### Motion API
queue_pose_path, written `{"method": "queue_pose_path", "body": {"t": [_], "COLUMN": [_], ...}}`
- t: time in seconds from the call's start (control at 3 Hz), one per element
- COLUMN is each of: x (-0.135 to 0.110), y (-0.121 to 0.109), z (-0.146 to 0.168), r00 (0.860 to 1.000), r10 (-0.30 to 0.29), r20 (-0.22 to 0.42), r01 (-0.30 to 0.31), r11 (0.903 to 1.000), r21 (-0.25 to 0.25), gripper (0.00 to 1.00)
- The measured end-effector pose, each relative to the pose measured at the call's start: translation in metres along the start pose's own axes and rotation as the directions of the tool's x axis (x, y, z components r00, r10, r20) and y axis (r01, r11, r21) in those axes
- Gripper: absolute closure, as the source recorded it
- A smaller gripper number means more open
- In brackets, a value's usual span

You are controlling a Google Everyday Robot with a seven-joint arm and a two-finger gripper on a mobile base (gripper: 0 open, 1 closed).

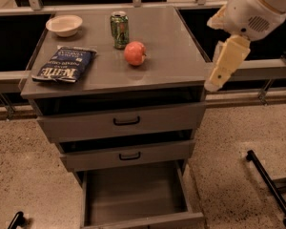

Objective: Place green can into bottom drawer

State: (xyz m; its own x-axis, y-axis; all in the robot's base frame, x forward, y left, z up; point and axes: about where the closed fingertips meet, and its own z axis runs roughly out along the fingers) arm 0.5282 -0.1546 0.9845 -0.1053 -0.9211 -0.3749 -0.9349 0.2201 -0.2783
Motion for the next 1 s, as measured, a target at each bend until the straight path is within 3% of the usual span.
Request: {"method": "queue_pose_path", "body": {"t": [0.33, 0.67, 1.0], "x": [-0.088, -0.118, -0.122], "y": [-0.045, -0.044, -0.045], "z": [0.024, 0.028, 0.028], "r00": [0.978, 0.950, 0.942], "r10": [-0.002, -0.120, -0.177], "r20": [0.211, 0.288, 0.286], "r01": [-0.005, 0.089, 0.142], "r11": [0.9994, 0.9893, 0.9800], "r21": [0.035, 0.115, 0.139], "gripper": [0.00, 0.00, 0.00]}}
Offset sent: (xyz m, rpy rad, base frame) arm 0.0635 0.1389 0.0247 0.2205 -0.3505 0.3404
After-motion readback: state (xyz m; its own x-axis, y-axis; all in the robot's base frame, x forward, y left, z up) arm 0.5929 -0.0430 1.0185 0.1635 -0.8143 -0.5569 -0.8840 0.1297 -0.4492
